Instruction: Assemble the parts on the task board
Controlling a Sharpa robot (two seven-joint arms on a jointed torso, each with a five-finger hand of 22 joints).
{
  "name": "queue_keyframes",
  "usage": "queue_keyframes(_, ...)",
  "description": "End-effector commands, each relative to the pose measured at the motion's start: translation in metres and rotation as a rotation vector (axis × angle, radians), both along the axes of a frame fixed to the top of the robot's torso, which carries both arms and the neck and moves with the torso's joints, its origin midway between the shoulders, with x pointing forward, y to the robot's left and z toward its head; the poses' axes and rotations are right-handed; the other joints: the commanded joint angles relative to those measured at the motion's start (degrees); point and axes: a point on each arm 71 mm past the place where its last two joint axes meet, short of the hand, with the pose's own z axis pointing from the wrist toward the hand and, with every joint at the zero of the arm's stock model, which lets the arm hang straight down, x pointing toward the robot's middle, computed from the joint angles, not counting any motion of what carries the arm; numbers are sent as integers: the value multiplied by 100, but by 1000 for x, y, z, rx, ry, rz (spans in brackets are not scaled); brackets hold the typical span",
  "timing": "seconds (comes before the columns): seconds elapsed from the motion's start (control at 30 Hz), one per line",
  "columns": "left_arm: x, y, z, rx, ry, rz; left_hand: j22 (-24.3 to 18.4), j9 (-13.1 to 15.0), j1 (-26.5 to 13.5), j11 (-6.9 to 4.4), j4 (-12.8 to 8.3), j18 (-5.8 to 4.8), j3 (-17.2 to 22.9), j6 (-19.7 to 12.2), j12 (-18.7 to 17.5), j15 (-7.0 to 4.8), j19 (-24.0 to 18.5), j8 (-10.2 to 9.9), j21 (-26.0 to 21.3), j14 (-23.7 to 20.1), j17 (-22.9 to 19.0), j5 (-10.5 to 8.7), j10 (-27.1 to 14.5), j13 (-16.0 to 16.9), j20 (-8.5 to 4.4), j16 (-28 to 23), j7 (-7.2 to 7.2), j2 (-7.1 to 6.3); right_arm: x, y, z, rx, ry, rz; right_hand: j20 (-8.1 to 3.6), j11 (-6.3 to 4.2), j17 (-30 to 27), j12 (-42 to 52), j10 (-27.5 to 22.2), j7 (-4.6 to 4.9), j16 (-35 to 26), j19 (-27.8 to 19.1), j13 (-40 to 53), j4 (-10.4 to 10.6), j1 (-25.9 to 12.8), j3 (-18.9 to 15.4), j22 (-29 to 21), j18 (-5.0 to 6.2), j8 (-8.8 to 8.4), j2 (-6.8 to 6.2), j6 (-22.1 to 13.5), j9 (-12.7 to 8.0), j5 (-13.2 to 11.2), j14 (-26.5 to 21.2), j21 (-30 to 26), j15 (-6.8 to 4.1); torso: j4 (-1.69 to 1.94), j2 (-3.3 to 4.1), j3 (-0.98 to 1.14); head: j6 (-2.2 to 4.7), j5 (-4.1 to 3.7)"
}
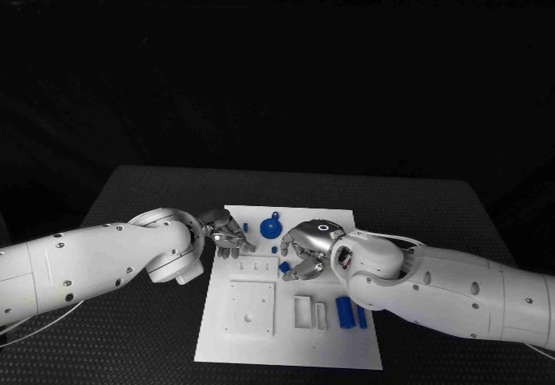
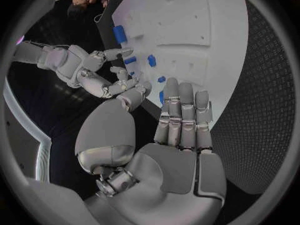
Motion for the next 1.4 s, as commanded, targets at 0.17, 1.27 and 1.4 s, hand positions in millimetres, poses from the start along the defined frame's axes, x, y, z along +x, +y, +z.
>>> queue_keyframes(0.17,0,-3,2,-49,-6,7,-12,7,84,5,49,-13,-7,-59,-49,22,-19,33,-25,8,-11,3,30,-29,-525,-29,7,-3,1,3,-12,-80,-62,5,-59,-42,10,62,-323,-7,37,11,26,117,-63,17,45,165,25,-44,575,8,-20,20,31,-58,20,5,10,-31,15)
queue_keyframes(1.27,0,-3,1,-55,7,1,-27,4,147,10,80,-11,-40,-74,-78,33,-30,48,-31,5,-14,3,42,-92,-512,-54,10,42,8,11,-31,-131,-36,15,-98,-125,16,183,-242,-96,93,54,103,519,70,350,68,165,108,26,830,17,-49,50,93,-130,-8,-3,21,-115,78)
queue_keyframes(1.4,0,-3,1,-53,11,-1,-28,4,159,10,78,-11,-45,-74,-82,34,-33,50,-32,3,-14,3,42,-99,-511,-57,10,44,6,12,-32,-125,-25,19,-98,-133,18,199,-228,-104,99,59,112,539,74,359,71,165,118,19,852,19,-49,52,101,-138,-9,-3,14,-124,78)
